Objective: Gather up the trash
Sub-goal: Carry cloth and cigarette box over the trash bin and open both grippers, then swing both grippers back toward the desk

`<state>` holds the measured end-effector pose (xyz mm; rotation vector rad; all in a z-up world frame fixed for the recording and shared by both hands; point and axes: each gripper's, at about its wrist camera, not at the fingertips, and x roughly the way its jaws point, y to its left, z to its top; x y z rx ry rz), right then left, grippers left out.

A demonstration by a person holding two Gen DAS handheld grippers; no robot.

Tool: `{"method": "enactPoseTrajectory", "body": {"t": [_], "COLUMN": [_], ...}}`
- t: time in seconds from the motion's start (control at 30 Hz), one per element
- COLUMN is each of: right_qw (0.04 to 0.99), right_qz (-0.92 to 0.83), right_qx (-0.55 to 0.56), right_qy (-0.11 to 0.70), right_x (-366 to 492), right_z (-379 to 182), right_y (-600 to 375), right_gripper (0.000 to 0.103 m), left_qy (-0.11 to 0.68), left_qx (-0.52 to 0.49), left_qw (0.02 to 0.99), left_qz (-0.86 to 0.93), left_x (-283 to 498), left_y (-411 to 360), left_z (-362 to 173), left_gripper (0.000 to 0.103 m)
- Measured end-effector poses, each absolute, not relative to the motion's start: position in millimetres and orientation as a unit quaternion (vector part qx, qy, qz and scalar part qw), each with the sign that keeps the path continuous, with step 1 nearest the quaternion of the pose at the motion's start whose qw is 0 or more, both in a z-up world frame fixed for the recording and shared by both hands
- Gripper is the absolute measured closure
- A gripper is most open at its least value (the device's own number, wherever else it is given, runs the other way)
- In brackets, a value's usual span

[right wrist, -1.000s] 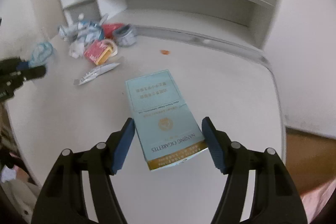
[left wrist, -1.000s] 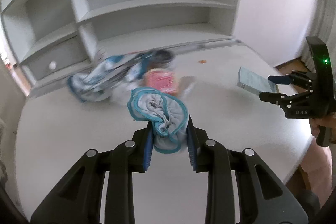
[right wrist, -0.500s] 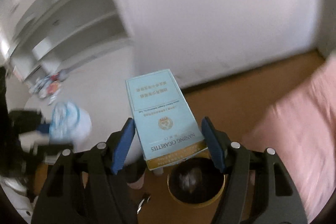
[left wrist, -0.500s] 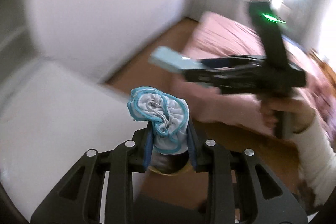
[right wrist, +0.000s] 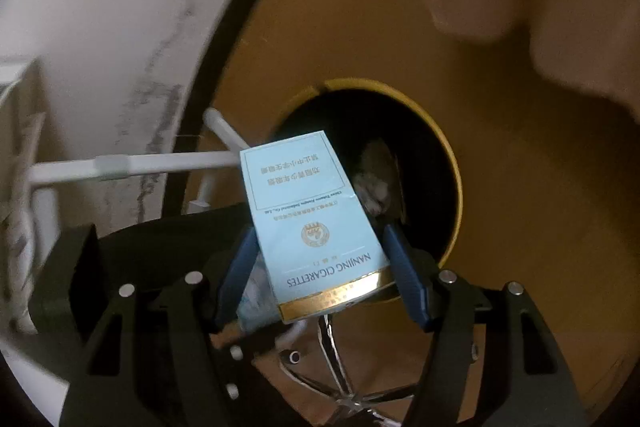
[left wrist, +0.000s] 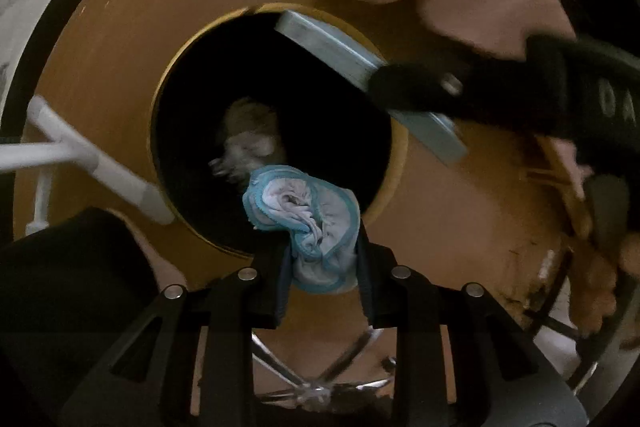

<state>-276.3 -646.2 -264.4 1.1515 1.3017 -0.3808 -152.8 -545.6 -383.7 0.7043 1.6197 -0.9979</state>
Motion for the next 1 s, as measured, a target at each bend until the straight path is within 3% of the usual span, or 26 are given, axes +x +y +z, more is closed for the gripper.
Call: {"method": "enactPoseTrajectory", "body": {"t": [0.13, 0.3, 0.33, 0.4, 0.43, 0.57, 0.73, 0.87, 1.0], "right_qw": [0.600, 0.590, 0.589, 0.592, 0.595, 0.616, 0.700, 0.746, 0.778], "right_qz": [-0.183, -0.176, -0.174, -0.180, -0.186, -0.220, -0.366, -0.484, -0.528], "right_qx": [0.528, 0.544, 0.549, 0.563, 0.568, 0.572, 0.423, 0.290, 0.224], "right_qy": [0.572, 0.571, 0.567, 0.548, 0.538, 0.495, 0.445, 0.353, 0.255], "right_x": [-274, -272, -272, -277, -280, -300, -330, -354, -365], "right_z": [-300, -309, -312, -306, -301, -258, -139, -33, 56], "right_y": [-644, -650, -655, -662, -664, -684, -700, -689, -660], "right_gripper": [0.039, 0.039, 0.037, 0.015, 0.007, 0.007, 0.007, 0.007, 0.007], "left_qy": [0.700, 0.701, 0.699, 0.694, 0.694, 0.693, 0.598, 0.446, 0.324], "left_qx": [0.291, 0.281, 0.278, 0.270, 0.254, 0.208, 0.237, 0.247, 0.215], "left_qw": [0.514, 0.504, 0.506, 0.526, 0.542, 0.553, 0.576, 0.581, 0.636], "left_qz": [-0.401, -0.420, -0.421, -0.410, -0.400, -0.413, -0.505, -0.634, -0.667], "left_x": [-146, -136, -137, -134, -129, -129, -175, -224, -225], "left_y": [-541, -547, -545, -547, -544, -539, -545, -544, -496], "left_z": [-414, -415, -414, -412, -409, -393, -323, -199, -66], "left_gripper": [0.076, 0.076, 0.072, 0.033, 0.007, 0.007, 0.007, 0.007, 0.007]}}
